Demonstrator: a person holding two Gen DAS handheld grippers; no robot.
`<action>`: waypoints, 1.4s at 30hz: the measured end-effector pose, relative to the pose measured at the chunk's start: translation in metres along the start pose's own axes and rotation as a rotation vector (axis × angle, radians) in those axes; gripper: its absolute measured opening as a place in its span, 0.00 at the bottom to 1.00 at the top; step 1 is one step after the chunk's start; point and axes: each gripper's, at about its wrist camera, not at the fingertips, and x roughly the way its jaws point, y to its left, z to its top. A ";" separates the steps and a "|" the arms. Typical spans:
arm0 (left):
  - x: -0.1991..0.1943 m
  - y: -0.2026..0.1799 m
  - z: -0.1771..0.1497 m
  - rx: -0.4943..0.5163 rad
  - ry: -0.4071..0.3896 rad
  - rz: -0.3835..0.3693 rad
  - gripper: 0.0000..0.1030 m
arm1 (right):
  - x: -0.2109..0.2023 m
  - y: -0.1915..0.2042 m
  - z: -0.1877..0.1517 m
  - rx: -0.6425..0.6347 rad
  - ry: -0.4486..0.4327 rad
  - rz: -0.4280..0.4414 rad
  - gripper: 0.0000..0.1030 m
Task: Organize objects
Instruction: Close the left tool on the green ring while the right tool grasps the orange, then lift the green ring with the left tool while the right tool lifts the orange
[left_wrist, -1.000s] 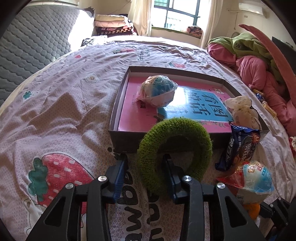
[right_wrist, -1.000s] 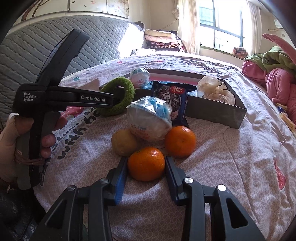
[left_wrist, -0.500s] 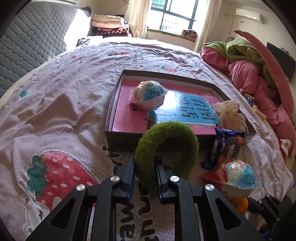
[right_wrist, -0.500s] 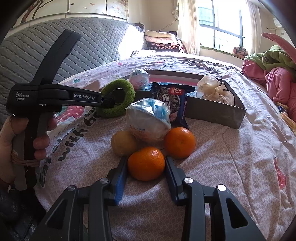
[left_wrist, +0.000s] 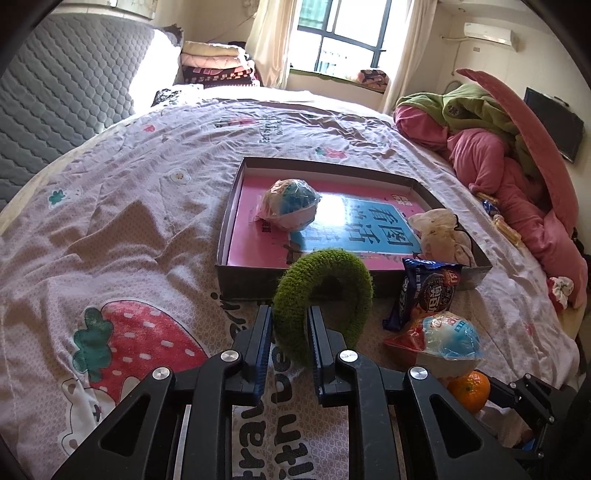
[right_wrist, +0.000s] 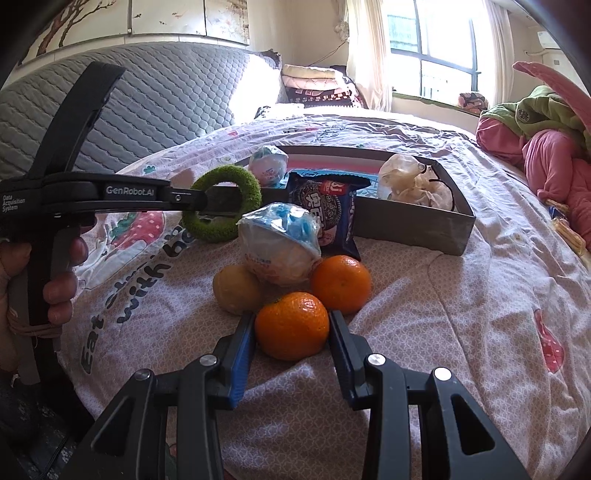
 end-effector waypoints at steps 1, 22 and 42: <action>-0.002 -0.001 0.000 0.002 -0.001 -0.001 0.19 | -0.001 0.000 0.000 0.002 -0.004 -0.001 0.39; 0.013 0.009 -0.004 -0.038 0.034 -0.013 0.06 | -0.014 -0.010 -0.002 0.050 -0.032 0.010 0.39; 0.021 -0.005 -0.001 0.020 0.019 -0.044 0.00 | -0.012 -0.010 0.000 0.064 -0.029 0.017 0.39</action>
